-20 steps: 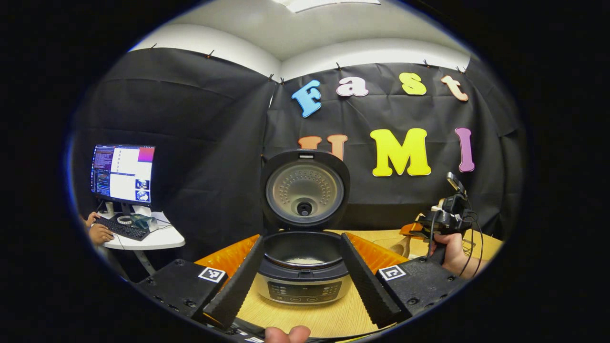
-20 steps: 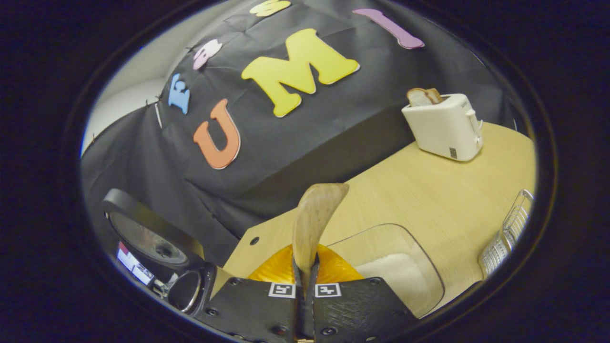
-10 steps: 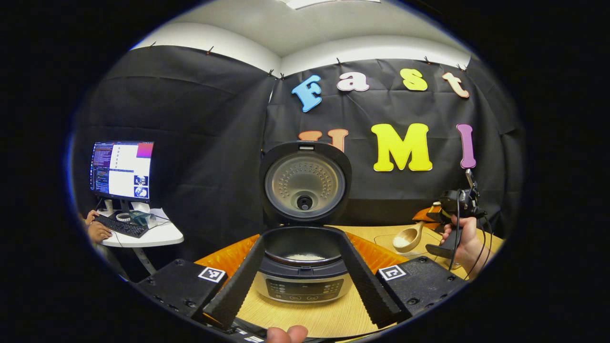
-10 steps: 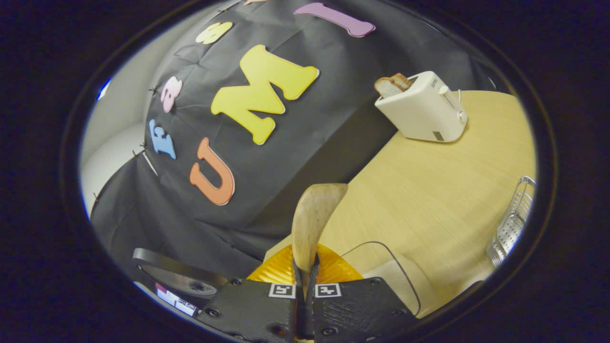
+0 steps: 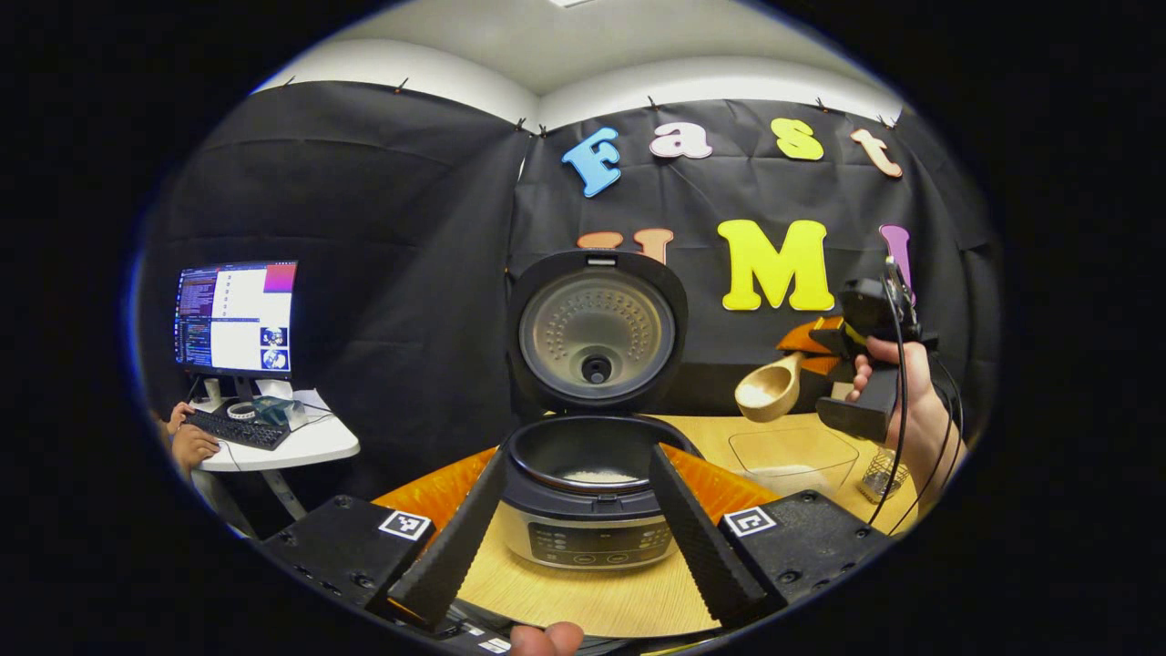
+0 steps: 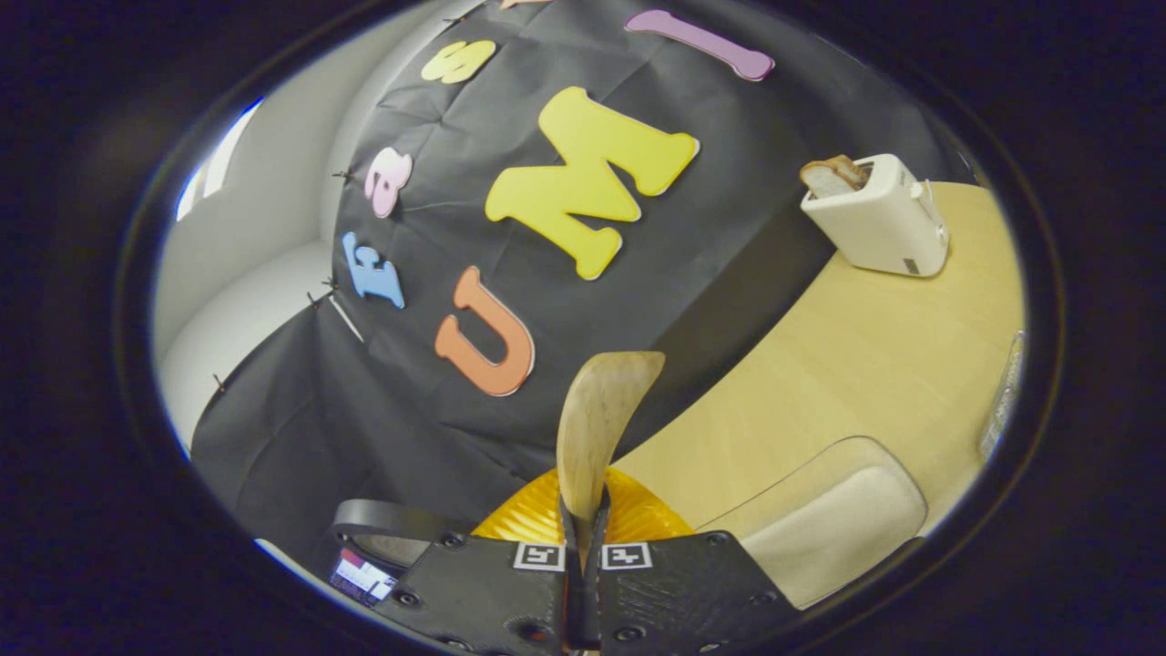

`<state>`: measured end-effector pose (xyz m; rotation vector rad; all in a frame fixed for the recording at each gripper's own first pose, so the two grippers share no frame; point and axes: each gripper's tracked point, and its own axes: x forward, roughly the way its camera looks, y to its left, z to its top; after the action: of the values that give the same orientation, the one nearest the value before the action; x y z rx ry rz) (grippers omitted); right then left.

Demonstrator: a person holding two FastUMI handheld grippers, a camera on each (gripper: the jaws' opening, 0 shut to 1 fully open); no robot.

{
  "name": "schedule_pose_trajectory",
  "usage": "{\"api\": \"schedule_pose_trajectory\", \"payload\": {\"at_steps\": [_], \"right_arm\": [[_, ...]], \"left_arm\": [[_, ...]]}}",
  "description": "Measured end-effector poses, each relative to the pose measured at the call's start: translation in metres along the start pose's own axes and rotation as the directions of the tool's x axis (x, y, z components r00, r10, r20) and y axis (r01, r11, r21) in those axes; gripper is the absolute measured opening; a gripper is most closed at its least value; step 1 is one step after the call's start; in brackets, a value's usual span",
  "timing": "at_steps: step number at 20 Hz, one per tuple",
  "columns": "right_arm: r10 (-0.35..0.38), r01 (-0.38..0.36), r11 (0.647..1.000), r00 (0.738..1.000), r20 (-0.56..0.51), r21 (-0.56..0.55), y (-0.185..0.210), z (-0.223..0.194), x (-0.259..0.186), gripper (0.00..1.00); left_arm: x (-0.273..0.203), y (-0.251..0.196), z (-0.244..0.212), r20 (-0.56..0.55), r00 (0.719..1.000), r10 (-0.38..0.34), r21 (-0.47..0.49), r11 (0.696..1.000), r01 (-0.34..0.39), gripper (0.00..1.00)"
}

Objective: Close the left gripper, press the button to open the rice cooker; take a wooden spoon from the chopstick holder with the right hand, scoop a spoonful of rice and pour it into the rice cooker, then put the wooden spoon back into the chopstick holder.

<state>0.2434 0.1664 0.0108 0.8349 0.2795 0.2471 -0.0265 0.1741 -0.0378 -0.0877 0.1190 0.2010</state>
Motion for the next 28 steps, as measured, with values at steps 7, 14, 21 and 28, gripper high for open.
{"api": "schedule_pose_trajectory", "payload": {"at_steps": [7, 14, 21, 28], "right_arm": [[0.051, -0.068, 0.981, 0.994, -0.094, -0.184, 0.068, -0.073, 0.023, 0.0], [0.026, -0.045, 0.917, 0.998, -0.053, -0.397, 0.078, -0.099, 0.032, 0.0], [0.044, -0.088, 0.896, 0.993, -0.111, -0.435, 0.091, -0.135, 0.032, 0.0], [0.107, -0.127, 0.706, 0.992, -0.072, -0.697, 0.129, -0.141, 0.028, 0.0]], "left_arm": [[-0.002, 0.03, 0.001, 0.001, 0.998, 0.055, 0.014, 0.998, -0.055, 1.0], [0.0, 0.045, -0.006, -0.022, 0.997, 0.079, 0.0, 0.997, -0.079, 1.0], [-0.003, 0.048, -0.004, -0.018, 0.996, 0.09, -0.004, 0.996, -0.09, 1.0], [-0.004, 0.053, -0.004, -0.016, 0.995, 0.098, -0.024, 0.995, -0.098, 1.0]]}}
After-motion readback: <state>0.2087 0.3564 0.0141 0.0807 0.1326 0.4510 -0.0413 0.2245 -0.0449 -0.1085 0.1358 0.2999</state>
